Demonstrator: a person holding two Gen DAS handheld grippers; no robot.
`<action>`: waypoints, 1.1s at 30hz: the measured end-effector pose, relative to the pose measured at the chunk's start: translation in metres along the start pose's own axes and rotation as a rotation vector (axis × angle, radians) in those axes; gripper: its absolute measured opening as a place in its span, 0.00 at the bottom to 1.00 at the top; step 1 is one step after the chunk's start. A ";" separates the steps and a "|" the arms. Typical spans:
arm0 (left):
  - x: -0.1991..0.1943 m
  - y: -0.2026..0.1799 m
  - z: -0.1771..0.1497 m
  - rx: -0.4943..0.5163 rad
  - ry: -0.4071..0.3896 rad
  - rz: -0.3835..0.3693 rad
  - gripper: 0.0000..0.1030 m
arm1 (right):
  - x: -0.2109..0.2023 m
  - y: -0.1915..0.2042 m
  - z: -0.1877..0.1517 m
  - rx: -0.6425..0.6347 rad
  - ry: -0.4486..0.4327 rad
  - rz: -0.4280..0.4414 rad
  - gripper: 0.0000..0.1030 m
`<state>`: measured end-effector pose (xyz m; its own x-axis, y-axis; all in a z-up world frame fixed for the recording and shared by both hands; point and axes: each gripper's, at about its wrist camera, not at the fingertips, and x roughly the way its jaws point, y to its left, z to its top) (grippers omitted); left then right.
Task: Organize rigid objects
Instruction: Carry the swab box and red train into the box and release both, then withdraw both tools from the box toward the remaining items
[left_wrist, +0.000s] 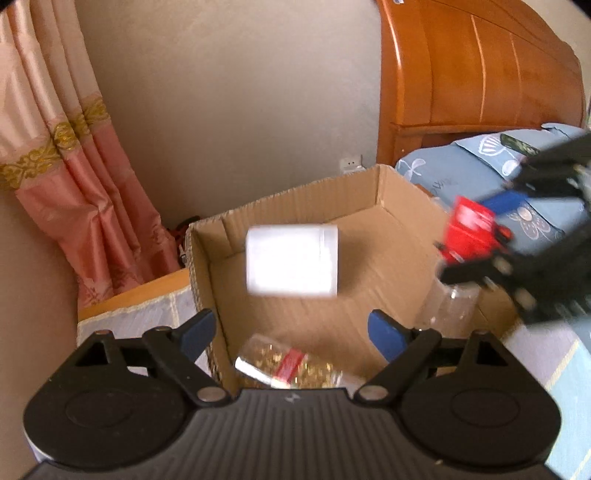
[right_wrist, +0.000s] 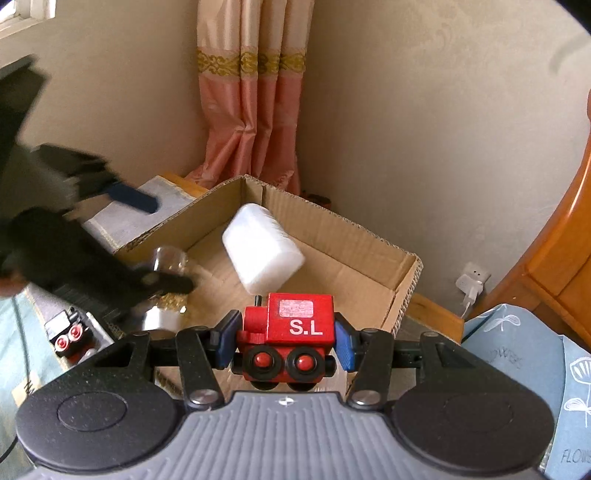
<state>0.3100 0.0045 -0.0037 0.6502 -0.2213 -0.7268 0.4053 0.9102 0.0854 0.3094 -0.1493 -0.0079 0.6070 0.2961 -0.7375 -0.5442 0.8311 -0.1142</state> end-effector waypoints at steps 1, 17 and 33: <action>-0.004 0.000 -0.002 0.002 -0.003 -0.004 0.87 | 0.004 -0.001 0.003 0.003 0.000 -0.006 0.55; -0.058 -0.001 -0.031 -0.024 -0.044 -0.007 0.92 | -0.026 0.011 -0.005 0.088 -0.024 -0.073 1.00; -0.094 -0.027 -0.109 -0.075 -0.036 0.196 0.95 | -0.067 0.067 -0.080 0.220 0.017 -0.137 1.00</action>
<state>0.1673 0.0388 -0.0118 0.7352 -0.0489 -0.6761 0.2211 0.9602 0.1709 0.1855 -0.1513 -0.0192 0.6557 0.1674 -0.7362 -0.3173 0.9459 -0.0676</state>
